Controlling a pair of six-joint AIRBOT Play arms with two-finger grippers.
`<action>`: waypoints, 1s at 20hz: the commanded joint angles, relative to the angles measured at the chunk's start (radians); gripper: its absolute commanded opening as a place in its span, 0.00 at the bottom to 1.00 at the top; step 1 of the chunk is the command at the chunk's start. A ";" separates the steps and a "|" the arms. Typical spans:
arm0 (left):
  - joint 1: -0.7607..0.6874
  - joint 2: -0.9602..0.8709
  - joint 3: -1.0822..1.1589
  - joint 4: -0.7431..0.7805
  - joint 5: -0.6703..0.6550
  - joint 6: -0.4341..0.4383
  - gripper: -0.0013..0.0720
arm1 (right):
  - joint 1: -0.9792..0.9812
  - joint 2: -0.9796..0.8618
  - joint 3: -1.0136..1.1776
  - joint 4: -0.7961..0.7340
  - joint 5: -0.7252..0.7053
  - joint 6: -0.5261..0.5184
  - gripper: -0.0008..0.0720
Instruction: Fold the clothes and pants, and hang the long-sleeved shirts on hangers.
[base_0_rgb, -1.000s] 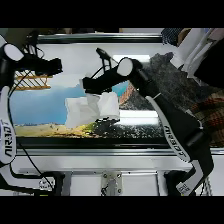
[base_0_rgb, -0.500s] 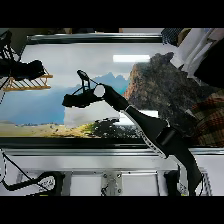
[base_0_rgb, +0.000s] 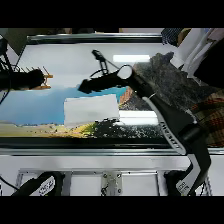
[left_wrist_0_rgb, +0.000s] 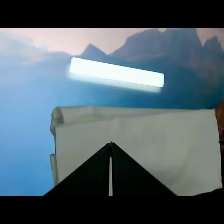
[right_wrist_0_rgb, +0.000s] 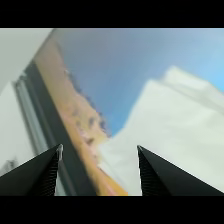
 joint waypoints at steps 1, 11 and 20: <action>-0.075 0.092 -0.182 -0.001 0.035 -0.001 0.03 | -0.188 0.114 -0.200 -0.228 0.143 0.064 0.72; -0.341 0.084 -0.314 -0.001 0.130 -0.005 0.03 | -0.340 0.028 -0.459 -0.090 0.084 0.175 0.74; -0.396 -0.028 -0.192 -0.002 0.069 -0.005 0.03 | -0.137 -0.082 -0.456 0.220 -0.095 0.024 0.96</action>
